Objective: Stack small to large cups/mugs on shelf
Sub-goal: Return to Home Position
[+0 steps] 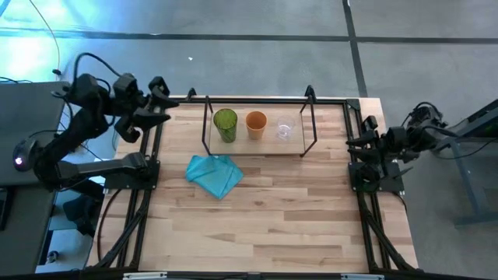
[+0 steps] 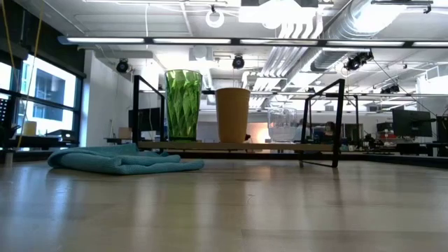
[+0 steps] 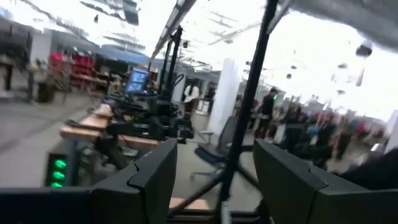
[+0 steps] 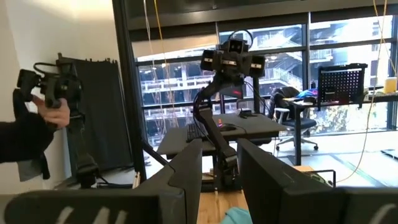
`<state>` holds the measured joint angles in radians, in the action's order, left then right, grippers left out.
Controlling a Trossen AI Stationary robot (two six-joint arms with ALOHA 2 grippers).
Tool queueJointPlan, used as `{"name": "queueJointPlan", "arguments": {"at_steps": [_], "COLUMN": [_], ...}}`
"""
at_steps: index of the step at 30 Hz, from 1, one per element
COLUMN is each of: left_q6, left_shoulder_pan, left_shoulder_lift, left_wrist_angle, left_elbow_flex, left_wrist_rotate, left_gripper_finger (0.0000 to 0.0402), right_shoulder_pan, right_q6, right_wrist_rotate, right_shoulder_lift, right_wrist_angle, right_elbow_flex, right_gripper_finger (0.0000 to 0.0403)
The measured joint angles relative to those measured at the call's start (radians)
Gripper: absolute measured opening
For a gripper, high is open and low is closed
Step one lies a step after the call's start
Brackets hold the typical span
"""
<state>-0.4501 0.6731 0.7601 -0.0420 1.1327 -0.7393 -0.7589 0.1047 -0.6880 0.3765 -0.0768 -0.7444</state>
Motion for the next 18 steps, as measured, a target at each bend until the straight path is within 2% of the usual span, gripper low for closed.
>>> {"name": "queueJointPlan", "arguments": {"at_steps": [2, 5, 8, 11, 13, 18], "left_q6": [-0.065, -0.066, 0.009, 0.156, 0.252, 0.335], "left_shoulder_pan": [0.0, -0.033, -0.12, -0.227, -0.302, -0.44], "left_shoulder_lift": [0.001, 0.003, 0.007, 0.009, 0.014, 0.031], "left_wrist_angle": [0.035, 0.104, 0.217, 0.285, 0.292, 0.317], "left_elbow_flex": [-0.03, -0.08, -0.144, -0.216, -0.258, -0.333], "left_wrist_rotate": [0.007, 0.02, 0.072, 0.145, 0.219, 0.374], "left_gripper_finger": [0.02, 0.02, 0.02, 0.02, 0.02, 0.02], "right_shoulder_pan": [0.0, 0.0, 0.0, 0.0, 0.0, 0.0], "right_q6": [0.0, 0.0, 0.0, -0.004, -0.022, -0.087], "right_wrist_rotate": [0.0, 0.0, 0.006, 0.012, 0.012, 0.015], "right_shoulder_lift": [-0.006, -0.006, -0.006, -0.006, -0.006, -0.005], "right_wrist_angle": [0.012, 0.012, 0.009, 0.006, 0.0, -0.025], "right_elbow_flex": [0.012, 0.015, 0.015, 0.015, 0.015, 0.015], "right_gripper_finger": [0.0094, 0.0094, 0.0094, 0.0094, 0.0094, 0.0094]}}
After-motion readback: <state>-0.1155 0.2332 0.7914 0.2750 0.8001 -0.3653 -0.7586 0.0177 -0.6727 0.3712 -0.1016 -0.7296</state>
